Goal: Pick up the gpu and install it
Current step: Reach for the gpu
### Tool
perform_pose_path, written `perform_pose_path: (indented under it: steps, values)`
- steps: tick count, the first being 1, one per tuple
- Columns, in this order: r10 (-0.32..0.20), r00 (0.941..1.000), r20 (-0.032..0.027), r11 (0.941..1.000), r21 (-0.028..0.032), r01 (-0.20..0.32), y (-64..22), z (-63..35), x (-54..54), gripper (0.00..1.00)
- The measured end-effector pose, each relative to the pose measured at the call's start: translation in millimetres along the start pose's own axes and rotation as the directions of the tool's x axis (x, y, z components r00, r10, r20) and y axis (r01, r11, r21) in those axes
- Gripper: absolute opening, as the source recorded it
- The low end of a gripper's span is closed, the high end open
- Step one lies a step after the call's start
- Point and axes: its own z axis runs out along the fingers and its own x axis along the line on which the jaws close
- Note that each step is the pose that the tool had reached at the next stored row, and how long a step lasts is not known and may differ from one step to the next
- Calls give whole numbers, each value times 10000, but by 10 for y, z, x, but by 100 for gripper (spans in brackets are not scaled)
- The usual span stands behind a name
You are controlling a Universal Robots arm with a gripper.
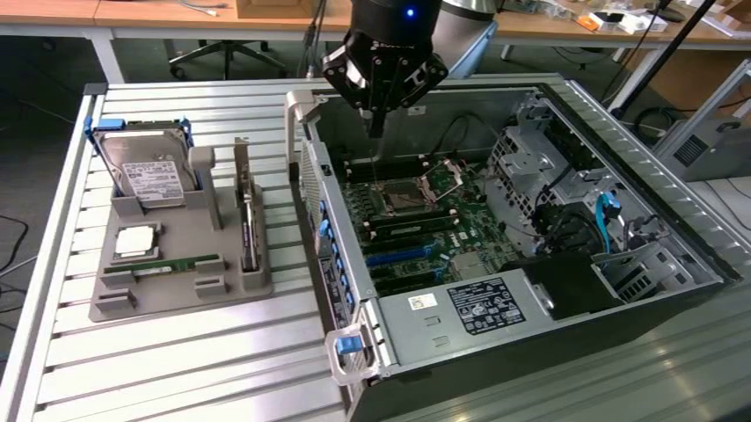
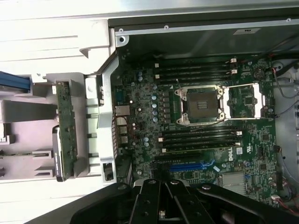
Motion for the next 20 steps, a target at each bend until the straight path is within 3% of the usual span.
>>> perform_pose_path:
  steps: [20]
  values:
    - [0,10000,0,10000,0,0,-8,-3,106,11]
